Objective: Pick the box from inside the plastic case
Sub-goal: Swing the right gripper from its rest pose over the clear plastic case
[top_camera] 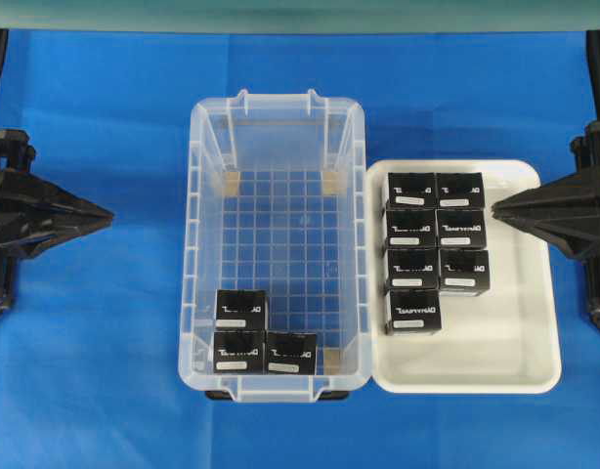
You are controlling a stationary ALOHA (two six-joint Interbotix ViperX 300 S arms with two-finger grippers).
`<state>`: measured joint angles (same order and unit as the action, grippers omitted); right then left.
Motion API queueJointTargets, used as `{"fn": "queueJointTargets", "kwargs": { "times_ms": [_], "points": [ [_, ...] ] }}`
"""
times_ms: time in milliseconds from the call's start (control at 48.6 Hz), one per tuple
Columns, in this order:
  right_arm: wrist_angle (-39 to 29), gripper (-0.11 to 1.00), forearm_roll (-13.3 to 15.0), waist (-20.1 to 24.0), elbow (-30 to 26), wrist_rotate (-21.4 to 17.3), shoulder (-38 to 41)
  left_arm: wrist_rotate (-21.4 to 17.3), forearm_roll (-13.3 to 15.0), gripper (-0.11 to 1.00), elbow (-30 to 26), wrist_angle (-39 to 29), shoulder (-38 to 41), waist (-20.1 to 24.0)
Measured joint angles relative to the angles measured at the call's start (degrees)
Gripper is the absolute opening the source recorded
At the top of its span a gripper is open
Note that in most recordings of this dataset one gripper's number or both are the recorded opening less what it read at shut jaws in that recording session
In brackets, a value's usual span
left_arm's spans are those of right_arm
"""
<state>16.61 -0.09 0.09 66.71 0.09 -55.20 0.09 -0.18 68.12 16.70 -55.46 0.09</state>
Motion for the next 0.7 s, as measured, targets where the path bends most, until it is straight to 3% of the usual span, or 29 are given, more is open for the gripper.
{"fn": "queueJointTargets", "kwargs": {
  "times_ms": [82, 185, 309, 699],
  "points": [
    [-1.05, 0.15, -1.05, -0.35, -0.88, -0.79, 0.09, 0.88, -0.26, 0.19, -0.79, -1.76, -0.70, 0.53],
    [-5.80, 0.04, -3.69, -0.79, -3.52, -2.29, 0.88, 1.41, -0.44, 0.05, -2.46, -5.10, -2.55, 1.58],
    [-14.85, 0.02, -4.39, -1.05, -9.84, -3.08, 4.66, 1.32, -0.53, -0.03, -3.60, -9.05, -4.13, 1.41],
    [-45.00, 0.02, -4.48, -1.23, -34.19, -3.52, 29.53, 1.32, -0.62, -0.04, -5.98, -18.28, -5.27, 1.67]
  ]
}}
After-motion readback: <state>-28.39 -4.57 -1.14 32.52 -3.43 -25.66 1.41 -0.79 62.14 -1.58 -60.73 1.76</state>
